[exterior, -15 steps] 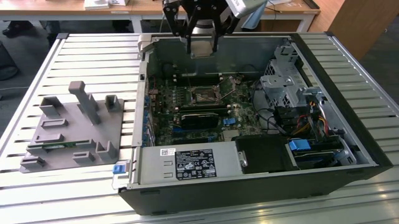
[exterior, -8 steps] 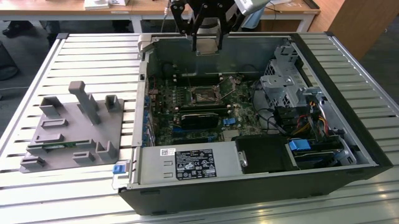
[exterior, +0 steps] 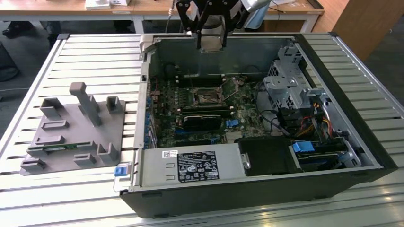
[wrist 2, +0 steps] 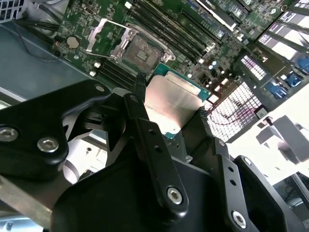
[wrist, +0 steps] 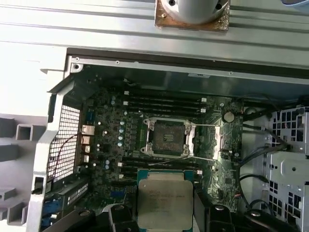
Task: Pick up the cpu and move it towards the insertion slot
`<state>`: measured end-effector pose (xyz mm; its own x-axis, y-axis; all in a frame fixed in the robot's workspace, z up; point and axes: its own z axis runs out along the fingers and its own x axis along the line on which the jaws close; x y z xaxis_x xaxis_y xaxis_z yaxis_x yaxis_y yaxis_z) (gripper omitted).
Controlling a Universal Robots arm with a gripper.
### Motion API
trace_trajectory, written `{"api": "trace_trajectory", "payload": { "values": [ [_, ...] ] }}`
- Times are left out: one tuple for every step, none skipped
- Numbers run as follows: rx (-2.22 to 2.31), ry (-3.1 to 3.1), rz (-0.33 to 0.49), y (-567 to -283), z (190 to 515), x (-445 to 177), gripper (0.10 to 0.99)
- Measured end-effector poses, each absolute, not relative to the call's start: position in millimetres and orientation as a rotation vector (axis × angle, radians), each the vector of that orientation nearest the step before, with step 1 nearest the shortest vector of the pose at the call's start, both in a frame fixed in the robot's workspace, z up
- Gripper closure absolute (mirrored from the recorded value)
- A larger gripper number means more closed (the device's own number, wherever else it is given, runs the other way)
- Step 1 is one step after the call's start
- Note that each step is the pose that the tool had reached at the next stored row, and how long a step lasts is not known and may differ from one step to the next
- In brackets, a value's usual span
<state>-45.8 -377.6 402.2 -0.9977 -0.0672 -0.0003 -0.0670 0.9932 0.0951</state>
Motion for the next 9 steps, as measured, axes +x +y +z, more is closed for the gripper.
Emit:
{"api": "trace_trajectory", "payload": {
  "values": [
    [0.106, -3.133, -0.149, -376, 402, -46, 0.541],
    [0.107, -3.133, -0.149, -373, 402, -45, 0.541],
    [0.108, -3.133, -0.149, -371, 402, -45, 0.541],
    [0.108, -3.133, -0.149, -368, 401, -45, 0.541],
    [0.108, -3.133, -0.149, -366, 401, -44, 0.541],
    [0.109, -3.133, -0.149, -363, 401, -44, 0.541],
    [0.109, -3.133, -0.149, -360, 401, -43, 0.541],
    [0.109, -3.133, -0.149, -357, 400, -43, 0.541],
    [0.109, -3.133, -0.149, -354, 400, -42, 0.541]
  ]
}}
